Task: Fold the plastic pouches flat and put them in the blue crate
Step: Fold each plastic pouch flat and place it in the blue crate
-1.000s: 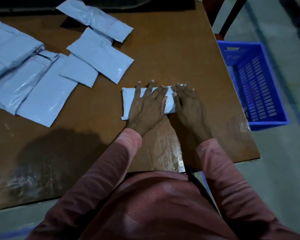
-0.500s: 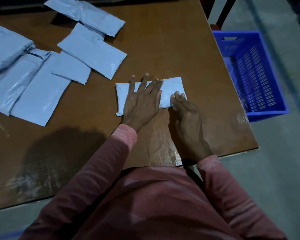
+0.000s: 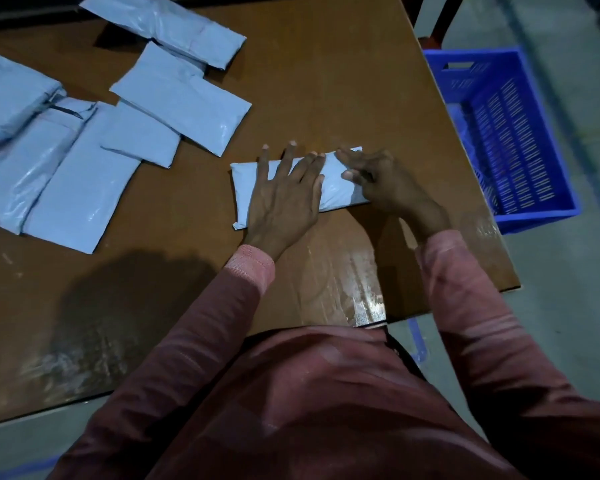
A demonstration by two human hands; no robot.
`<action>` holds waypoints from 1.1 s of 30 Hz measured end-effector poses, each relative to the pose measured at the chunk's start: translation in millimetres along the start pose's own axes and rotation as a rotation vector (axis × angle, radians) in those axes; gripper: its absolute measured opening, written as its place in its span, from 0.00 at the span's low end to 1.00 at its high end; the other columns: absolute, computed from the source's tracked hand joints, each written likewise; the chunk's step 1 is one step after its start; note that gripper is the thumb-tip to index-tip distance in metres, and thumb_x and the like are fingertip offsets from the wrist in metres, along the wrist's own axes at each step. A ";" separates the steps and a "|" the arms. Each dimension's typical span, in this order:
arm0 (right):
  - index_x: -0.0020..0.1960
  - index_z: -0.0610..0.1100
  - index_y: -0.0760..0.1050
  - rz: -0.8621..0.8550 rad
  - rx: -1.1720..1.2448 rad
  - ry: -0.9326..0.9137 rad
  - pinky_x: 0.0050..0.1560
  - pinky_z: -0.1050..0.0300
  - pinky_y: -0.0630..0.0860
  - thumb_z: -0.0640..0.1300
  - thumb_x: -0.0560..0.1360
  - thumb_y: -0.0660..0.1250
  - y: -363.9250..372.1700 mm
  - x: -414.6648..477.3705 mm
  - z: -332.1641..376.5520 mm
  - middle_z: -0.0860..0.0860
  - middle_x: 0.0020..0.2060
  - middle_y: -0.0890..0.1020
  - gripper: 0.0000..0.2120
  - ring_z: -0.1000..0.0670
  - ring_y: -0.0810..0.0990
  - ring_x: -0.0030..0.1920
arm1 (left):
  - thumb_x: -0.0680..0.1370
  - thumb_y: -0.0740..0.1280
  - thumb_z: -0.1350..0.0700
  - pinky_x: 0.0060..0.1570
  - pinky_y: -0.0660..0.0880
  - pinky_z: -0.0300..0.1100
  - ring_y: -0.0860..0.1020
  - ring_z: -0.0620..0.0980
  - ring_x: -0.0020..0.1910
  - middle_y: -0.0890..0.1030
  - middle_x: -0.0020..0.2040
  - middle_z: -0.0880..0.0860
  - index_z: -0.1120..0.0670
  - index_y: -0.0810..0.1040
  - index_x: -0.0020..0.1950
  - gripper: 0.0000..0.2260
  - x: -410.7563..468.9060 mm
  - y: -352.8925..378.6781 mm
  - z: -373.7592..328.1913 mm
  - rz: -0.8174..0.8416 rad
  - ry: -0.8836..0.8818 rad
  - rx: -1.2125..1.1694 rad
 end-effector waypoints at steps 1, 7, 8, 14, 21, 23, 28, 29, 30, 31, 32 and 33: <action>0.73 0.51 0.73 0.013 0.008 -0.030 0.67 0.43 0.74 0.54 0.79 0.64 -0.1 2.0 -6.2 0.56 0.70 0.75 0.23 0.44 0.79 0.64 | 0.87 0.49 0.47 0.77 0.54 0.66 0.64 0.57 0.79 0.73 0.76 0.51 0.52 0.69 0.79 0.22 -0.1 -2.1 -1.1 0.006 -0.003 -0.013; 0.72 0.49 0.74 -0.040 0.041 -0.033 0.69 0.43 0.73 0.50 0.78 0.63 8.4 3.3 -10.9 0.54 0.71 0.74 0.23 0.45 0.78 0.67 | 0.86 0.60 0.51 0.78 0.56 0.53 0.66 0.56 0.78 0.73 0.75 0.55 0.56 0.72 0.77 0.20 -3.8 -25.3 6.4 0.044 -0.024 -0.286; 0.72 0.48 0.74 -0.041 0.046 -0.027 0.70 0.43 0.73 0.49 0.78 0.64 9.4 2.5 -8.5 0.53 0.71 0.74 0.23 0.44 0.77 0.68 | 0.85 0.63 0.51 0.78 0.56 0.50 0.65 0.55 0.78 0.73 0.76 0.56 0.57 0.71 0.77 0.21 -5.8 -32.1 9.3 0.074 -0.056 -0.342; 0.71 0.48 0.76 -0.051 0.018 0.051 0.66 0.45 0.75 0.46 0.77 0.65 4.1 -1.6 0.2 0.49 0.70 0.77 0.22 0.42 0.78 0.66 | 0.79 0.72 0.48 0.69 0.69 0.48 0.70 0.54 0.76 0.75 0.74 0.55 0.55 0.77 0.73 0.24 -2.7 -35.8 12.6 0.134 -0.161 -0.374; 0.68 0.49 0.79 0.089 -0.027 0.017 0.63 0.50 0.77 0.48 0.70 0.79 -17.8 4.7 40.0 0.51 0.66 0.81 0.27 0.49 0.80 0.64 | 0.77 0.75 0.49 0.66 0.73 0.49 0.75 0.56 0.71 0.77 0.72 0.56 0.55 0.80 0.70 0.23 -3.3 -43.0 12.4 0.094 -0.215 -0.436; 0.65 0.48 0.81 0.112 -0.084 0.028 0.58 0.47 0.78 0.46 0.68 0.80 -11.9 11.4 47.3 0.48 0.62 0.83 0.26 0.46 0.80 0.60 | 0.76 0.76 0.51 0.66 0.73 0.52 0.75 0.59 0.70 0.78 0.70 0.59 0.58 0.79 0.69 0.24 -10.9 -42.6 16.3 0.101 -0.178 -0.424; 0.66 0.44 0.80 0.138 -0.098 0.063 0.61 0.56 0.74 0.45 0.65 0.83 -5.3 14.5 49.2 0.45 0.64 0.81 0.31 0.45 0.78 0.63 | 0.71 0.80 0.57 0.70 0.69 0.50 0.74 0.60 0.71 0.77 0.70 0.62 0.63 0.77 0.70 0.30 -37.4 -40.8 52.6 0.095 -0.265 -0.435; 0.67 0.45 0.80 0.144 -0.075 0.068 0.60 0.60 0.71 0.46 0.64 0.84 -5.4 13.8 48.4 0.46 0.65 0.81 0.34 0.46 0.78 0.64 | 0.72 0.80 0.58 0.72 0.66 0.47 0.72 0.58 0.74 0.76 0.73 0.60 0.63 0.76 0.72 0.31 -40.4 -39.9 56.9 0.112 -0.279 -0.458; 0.68 0.46 0.79 0.134 -0.059 0.066 0.59 0.61 0.69 0.47 0.63 0.84 -4.3 13.1 47.8 0.47 0.66 0.80 0.35 0.47 0.77 0.64 | 0.72 0.80 0.58 0.73 0.64 0.44 0.71 0.56 0.75 0.75 0.74 0.59 0.62 0.76 0.72 0.31 -41.5 -38.6 59.1 0.125 -0.288 -0.475; 0.69 0.47 0.78 0.113 -0.067 0.056 0.58 0.62 0.68 0.46 0.63 0.84 -2.1 12.7 48.6 0.48 0.66 0.80 0.36 0.46 0.76 0.64 | 0.71 0.80 0.58 0.73 0.63 0.42 0.71 0.55 0.75 0.74 0.74 0.58 0.62 0.76 0.72 0.31 -40.7 -35.8 59.9 0.130 -0.299 -0.491; 0.69 0.47 0.78 0.092 -0.090 0.038 0.58 0.62 0.67 0.45 0.64 0.84 0.5 12.0 50.7 0.48 0.67 0.80 0.35 0.46 0.75 0.64 | 0.71 0.81 0.60 0.73 0.62 0.40 0.71 0.55 0.75 0.75 0.74 0.58 0.61 0.76 0.72 0.31 -39.1 -32.5 60.0 0.130 -0.319 -0.506; 0.70 0.47 0.78 0.080 -0.119 0.031 0.58 0.63 0.65 0.44 0.65 0.83 3.9 11.3 52.6 0.48 0.67 0.79 0.34 0.45 0.74 0.64 | 0.70 0.81 0.61 0.72 0.62 0.39 0.72 0.54 0.75 0.75 0.73 0.58 0.61 0.77 0.71 0.30 -37.5 -30.5 59.6 0.131 -0.340 -0.520</action>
Point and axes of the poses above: each hand's wrist, its own x-axis towards the middle knuckle, its own y-axis out of the palm, z = x × y, the point moved 2 cm from there along x, towards the middle knuckle
